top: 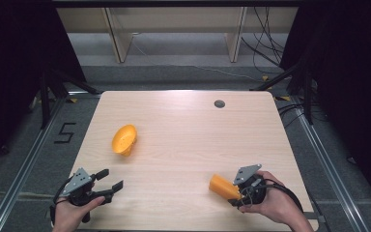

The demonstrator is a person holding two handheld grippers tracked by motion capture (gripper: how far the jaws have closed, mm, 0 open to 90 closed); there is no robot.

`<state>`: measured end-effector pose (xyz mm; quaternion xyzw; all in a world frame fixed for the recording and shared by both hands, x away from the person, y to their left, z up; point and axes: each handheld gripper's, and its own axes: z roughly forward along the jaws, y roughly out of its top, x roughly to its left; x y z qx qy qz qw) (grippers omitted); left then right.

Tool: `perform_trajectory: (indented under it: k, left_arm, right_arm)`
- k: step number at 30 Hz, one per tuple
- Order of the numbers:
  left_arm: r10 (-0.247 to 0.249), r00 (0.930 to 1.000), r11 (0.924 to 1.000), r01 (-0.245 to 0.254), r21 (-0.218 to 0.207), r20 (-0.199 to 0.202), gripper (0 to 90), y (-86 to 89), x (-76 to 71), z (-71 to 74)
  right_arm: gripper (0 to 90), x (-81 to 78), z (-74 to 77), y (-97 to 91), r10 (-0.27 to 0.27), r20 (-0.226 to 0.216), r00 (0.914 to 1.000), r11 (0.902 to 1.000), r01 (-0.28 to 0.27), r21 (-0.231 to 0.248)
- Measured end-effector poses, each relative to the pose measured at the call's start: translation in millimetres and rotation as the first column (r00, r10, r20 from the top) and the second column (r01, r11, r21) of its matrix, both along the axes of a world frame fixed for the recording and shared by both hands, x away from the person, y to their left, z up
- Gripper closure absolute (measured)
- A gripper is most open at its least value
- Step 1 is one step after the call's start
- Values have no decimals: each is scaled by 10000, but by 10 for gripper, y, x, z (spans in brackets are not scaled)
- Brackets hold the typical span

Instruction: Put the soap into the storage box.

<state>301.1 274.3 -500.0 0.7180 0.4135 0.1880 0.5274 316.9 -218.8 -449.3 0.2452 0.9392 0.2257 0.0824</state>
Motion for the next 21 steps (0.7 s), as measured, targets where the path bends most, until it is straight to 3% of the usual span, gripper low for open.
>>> perform_trajectory:
  k: [2,7,15,20,21]
  left_arm:
    - [20,10000,10000,-20,-84,-41,225,-3,-3,-1]
    - [-1,10000,10000,1,56,-43,228,0,-3,3]
    - [-31,9999,10000,32,71,-122,229,-2,-3,0]
    - [-139,9999,9998,140,120,-83,230,-2,2,-1]
    - [-112,9998,9999,111,-111,-164,230,-13,1,-9]
  right_arm:
    - [388,16,-14,7,180,89,9998,9998,-180,-18]
    - [450,29,-26,23,-203,13,9998,9998,203,-15]
    - [545,58,-38,58,-276,239,9993,9996,278,-85]
    - [614,61,-58,74,-148,51,9999,9999,148,31]
    - [615,61,-56,71,-134,52,9999,9999,134,26]
